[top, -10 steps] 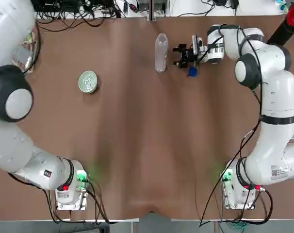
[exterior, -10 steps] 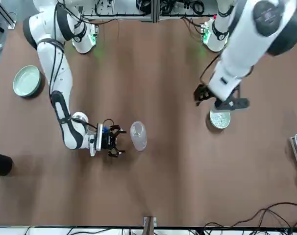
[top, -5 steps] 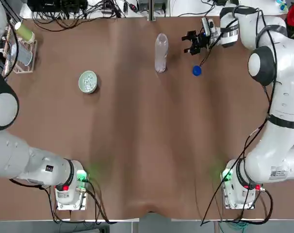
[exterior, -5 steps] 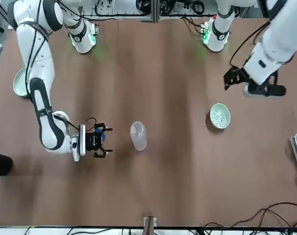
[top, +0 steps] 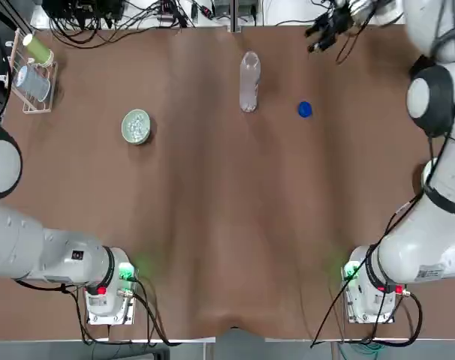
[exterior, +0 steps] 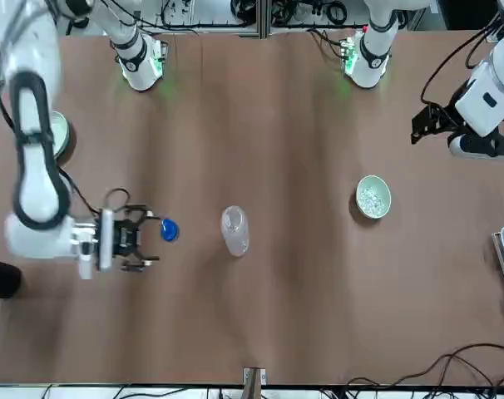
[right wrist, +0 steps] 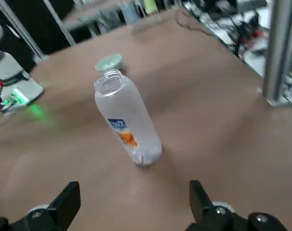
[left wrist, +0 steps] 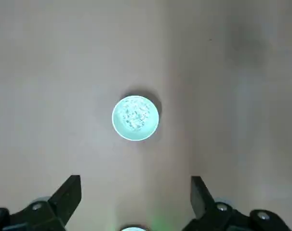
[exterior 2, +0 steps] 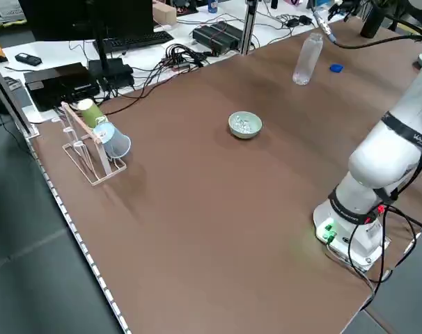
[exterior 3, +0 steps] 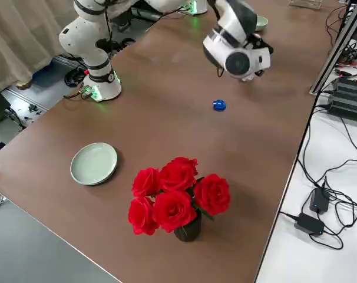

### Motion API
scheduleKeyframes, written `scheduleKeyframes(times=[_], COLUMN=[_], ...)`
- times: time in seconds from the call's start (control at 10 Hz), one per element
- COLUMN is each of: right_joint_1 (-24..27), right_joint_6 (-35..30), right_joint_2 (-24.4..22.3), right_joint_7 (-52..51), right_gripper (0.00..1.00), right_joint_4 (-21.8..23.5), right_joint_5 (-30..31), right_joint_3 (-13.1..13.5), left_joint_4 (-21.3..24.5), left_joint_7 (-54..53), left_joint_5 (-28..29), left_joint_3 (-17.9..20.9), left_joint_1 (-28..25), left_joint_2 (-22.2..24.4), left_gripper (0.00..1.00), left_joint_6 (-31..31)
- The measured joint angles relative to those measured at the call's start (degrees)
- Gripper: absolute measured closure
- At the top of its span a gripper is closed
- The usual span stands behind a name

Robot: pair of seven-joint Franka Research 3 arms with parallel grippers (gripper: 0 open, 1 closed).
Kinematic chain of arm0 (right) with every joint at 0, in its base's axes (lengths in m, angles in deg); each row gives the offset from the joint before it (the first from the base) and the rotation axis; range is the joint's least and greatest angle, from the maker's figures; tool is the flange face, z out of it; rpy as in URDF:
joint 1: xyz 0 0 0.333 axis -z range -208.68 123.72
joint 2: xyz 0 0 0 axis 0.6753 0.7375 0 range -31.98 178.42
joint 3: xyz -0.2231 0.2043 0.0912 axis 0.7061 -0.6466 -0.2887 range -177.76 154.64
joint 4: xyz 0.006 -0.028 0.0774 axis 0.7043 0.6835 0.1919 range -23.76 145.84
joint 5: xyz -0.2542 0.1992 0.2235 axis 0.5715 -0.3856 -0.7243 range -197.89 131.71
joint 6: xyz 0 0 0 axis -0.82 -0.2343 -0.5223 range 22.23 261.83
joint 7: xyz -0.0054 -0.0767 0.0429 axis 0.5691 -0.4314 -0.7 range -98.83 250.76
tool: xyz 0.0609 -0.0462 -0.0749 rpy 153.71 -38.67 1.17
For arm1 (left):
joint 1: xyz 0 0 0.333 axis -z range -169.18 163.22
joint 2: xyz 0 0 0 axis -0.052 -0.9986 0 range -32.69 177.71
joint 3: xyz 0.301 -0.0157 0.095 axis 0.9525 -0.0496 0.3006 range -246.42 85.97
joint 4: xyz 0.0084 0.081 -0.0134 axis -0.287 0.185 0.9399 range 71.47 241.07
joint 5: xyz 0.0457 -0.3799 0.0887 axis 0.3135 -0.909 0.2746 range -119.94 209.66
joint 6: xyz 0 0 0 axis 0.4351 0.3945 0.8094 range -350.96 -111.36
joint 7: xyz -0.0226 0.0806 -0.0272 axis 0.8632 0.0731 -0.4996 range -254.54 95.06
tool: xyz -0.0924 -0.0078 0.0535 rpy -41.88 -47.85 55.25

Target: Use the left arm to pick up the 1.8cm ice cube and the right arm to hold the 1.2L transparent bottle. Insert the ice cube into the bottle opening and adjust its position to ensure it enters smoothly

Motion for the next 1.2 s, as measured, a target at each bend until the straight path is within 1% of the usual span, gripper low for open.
scheduleKeyframes(times=[0.1,0.3,0.5,0.7,0.9,1.2], right_joint_1=[0.0,0.0,1.8,3.9,4.1,4.1], right_joint_6=[0.1,1.0,4.2,3.8,-0.3,-8.2], right_joint_2=[-2.4,-5.8,-10.1,-15.2,-19.2,-23.5], right_joint_7=[6.2,21.4,36.9,49.4,60.5,78.9], right_gripper=[0.00,0.00,0.00,0.00,0.00,0.00], right_joint_4=[-0.8,-1.4,-1.0,-0.1,0.7,0.8], right_joint_5=[4.9,13.2,19.8,31.3,41.6,52.5], right_joint_3=[0.7,1.1,1.8,2.0,2.0,1.9], left_joint_4=[0.0,-0.2,-0.3,-0.4,-0.4,-0.4], left_joint_7=[0.2,0.4,0.4,0.4,0.4,0.4], left_joint_5=[0.7,0.8,0.9,0.9,0.9,0.9], left_joint_3=[-0.1,-0.1,0.0,0.0,0.0,0.1], left_joint_1=[0.1,0.0,0.0,0.0,0.0,0.0], left_joint_2=[0.0,-0.1,-0.3,-0.3,-0.3,-0.3], left_gripper=[0.00,0.00,0.00,0.00,0.00,0.00], left_joint_6=[-1.1,-2.4,-2.7,-3.0,-3.0,-3.0])
